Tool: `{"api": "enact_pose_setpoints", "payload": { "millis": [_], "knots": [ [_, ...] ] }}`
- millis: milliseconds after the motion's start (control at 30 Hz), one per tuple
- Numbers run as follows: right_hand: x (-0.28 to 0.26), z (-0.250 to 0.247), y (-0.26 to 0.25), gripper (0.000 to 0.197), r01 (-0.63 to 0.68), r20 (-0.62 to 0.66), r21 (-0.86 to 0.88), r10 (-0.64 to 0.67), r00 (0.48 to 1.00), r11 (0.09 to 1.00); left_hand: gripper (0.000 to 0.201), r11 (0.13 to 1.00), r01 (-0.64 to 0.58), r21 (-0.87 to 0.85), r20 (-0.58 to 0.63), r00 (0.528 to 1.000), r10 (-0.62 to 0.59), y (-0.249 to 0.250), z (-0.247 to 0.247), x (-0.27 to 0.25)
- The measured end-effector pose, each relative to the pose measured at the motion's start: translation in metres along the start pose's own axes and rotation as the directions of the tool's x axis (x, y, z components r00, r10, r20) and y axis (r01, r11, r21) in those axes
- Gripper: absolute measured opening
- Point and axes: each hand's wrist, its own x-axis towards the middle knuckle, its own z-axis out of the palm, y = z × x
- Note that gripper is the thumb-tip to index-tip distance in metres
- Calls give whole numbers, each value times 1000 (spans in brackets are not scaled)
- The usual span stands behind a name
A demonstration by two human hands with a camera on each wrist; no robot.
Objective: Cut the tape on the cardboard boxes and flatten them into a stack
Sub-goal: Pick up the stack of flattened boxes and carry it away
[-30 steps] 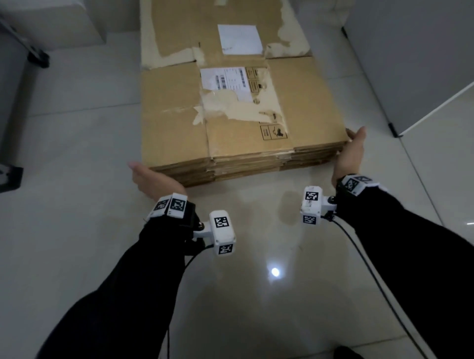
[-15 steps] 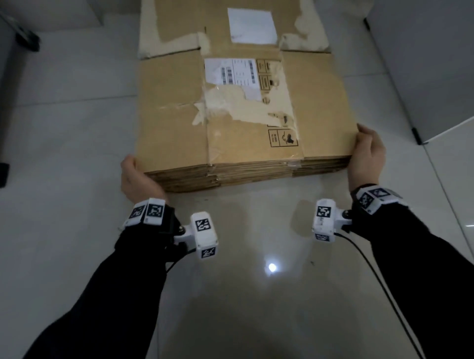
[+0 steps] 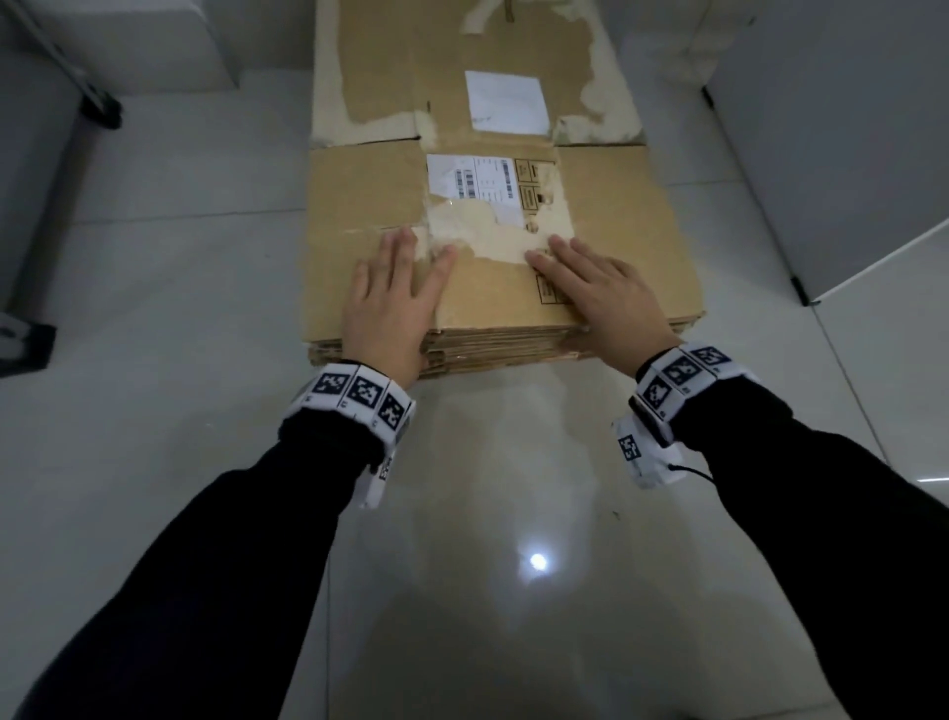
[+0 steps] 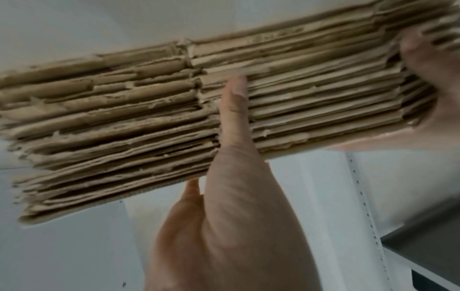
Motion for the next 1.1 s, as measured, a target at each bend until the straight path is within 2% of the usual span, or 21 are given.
{"api": "enact_pose_setpoints", "payload": {
  "millis": [100, 233, 300, 400, 467, 533, 567, 600, 633, 667, 700, 733, 767, 800, 833, 900, 967, 1033, 1100],
  "knots": [
    [3, 3, -2, 108, -31, 12, 36, 31, 999, 999, 121, 1000, 22, 2, -62, 998, -22, 10, 7, -6],
    [-1, 2, -6, 113, -11, 1, -142, 11, 1000, 990, 129, 997, 2, 75, -208, 978, 14, 5, 13, -23],
    [-1, 3, -4, 118, -15, 24, -173, 20, 1000, 985, 136, 991, 0, 131, -213, 977, 28, -2, 18, -25],
    [0, 2, -7, 113, -39, 23, -137, 42, 999, 990, 131, 991, 30, 132, -205, 979, -2, -5, 21, -28],
    [-3, -1, -7, 110, -44, 49, -30, 46, 998, 999, 122, 997, 40, 69, -190, 981, -26, -4, 17, -32],
    [-9, -7, 0, 103, -88, 26, 197, 85, 996, 976, 107, 995, -20, -100, -182, 983, 1, -10, 9, -31],
    [-14, -10, 5, 94, -137, -46, 337, 162, 986, 931, 98, 975, -27, -221, -193, 981, -16, -15, 1, -31],
    [-17, -13, 12, 84, -191, -137, 466, 284, 949, 864, 90, 945, 9, -326, -233, 968, -89, -21, -5, -31],
    [-18, -14, 22, 77, -252, -176, 564, 413, 893, 786, 84, 899, 88, -428, -262, 940, -217, -26, -11, -29],
    [-16, -15, 31, 74, -331, -158, 591, 508, 847, 736, 80, 828, 196, -525, -242, 899, -366, -32, -15, -23],
    [-9, -16, 38, 75, -414, -108, 578, 570, 815, 703, 80, 723, 332, -605, -140, 850, -507, -37, -20, -16],
    [-2, -18, 44, 78, -497, -40, 570, 626, 779, 654, 85, 569, 472, -674, 37, 790, -612, -41, -24, -8],
    [5, -19, 48, 84, -570, 42, 585, 681, 731, 576, 92, 381, 578, -722, 230, 720, -655, -44, -27, 0],
    [10, -22, 50, 89, -632, 136, 603, 718, 683, 487, 96, 235, 640, -731, 379, 668, -640, -46, -30, 4],
    [15, -23, 55, 91, -675, 227, 605, 721, 654, 422, 98, 171, 667, -725, 457, 652, -605, -48, -31, 7],
    [20, -21, 66, 93, -709, 358, 607, 673, 647, 358, 104, 164, 664, -729, 465, 657, -593, -54, -25, 11],
    [19, -13, 80, 111, -741, 446, 615, 656, 609, 269, 119, 133, 672, -729, 486, 645, -590, -58, -15, 9],
    [17, -8, 86, 124, -757, 478, 621, 665, 573, 206, 115, 81, 692, -717, 536, 622, -570, -61, -10, 4],
    [15, -2, 88, 128, -746, 487, 650, 676, 554, 143, 121, 13, 700, -714, 581, 602, -547, -64, -8, 1]
  ]
}}
